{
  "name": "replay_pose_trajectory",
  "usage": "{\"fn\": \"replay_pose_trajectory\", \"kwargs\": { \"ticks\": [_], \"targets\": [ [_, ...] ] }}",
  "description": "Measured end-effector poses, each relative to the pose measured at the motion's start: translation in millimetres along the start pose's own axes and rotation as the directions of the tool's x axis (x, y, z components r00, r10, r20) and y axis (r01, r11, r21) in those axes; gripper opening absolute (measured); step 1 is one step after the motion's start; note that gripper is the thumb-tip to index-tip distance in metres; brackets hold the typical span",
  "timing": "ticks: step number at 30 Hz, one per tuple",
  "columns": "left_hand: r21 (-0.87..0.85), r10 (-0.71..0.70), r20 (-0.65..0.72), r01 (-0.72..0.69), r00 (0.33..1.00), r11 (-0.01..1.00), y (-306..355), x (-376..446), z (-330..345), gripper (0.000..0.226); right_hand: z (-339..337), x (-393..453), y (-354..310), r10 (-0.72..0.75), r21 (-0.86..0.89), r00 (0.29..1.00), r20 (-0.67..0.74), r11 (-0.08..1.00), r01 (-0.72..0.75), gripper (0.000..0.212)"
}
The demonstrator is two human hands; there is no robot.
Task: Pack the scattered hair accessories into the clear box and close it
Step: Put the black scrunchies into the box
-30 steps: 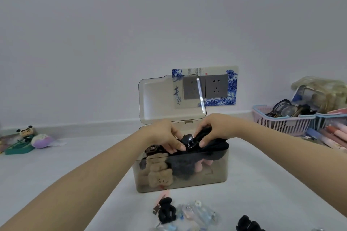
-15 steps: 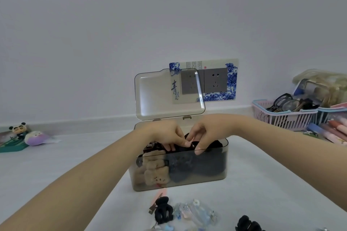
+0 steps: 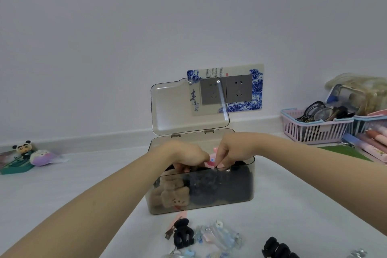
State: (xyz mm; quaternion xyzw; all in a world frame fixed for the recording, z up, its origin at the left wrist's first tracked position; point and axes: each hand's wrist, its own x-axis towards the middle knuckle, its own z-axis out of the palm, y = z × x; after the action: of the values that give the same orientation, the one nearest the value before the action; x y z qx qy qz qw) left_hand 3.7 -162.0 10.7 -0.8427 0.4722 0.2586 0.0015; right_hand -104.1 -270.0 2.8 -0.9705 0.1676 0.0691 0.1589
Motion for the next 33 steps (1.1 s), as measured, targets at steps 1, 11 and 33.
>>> {"fn": "replay_pose_trajectory", "kwargs": {
  "ticks": [1,11,33],
  "targets": [
    [-0.027,-0.004,0.007,0.005,1.000,1.000,0,-2,1,0.040,2,3,-1,0.016,-0.030,1.000,0.003,0.999,-0.016,0.025],
    [-0.036,0.216,-0.232,-0.230,0.948,0.973,-15,-4,2,0.025,3,-2,5,-0.010,-0.059,0.980,-0.198,0.998,-0.002,0.018],
    [-0.088,0.509,-0.345,-0.567,0.789,0.819,12,-97,67,0.018,44,-149,-16,0.063,0.140,0.942,-0.330,0.990,-0.017,0.016]
  ]
}}
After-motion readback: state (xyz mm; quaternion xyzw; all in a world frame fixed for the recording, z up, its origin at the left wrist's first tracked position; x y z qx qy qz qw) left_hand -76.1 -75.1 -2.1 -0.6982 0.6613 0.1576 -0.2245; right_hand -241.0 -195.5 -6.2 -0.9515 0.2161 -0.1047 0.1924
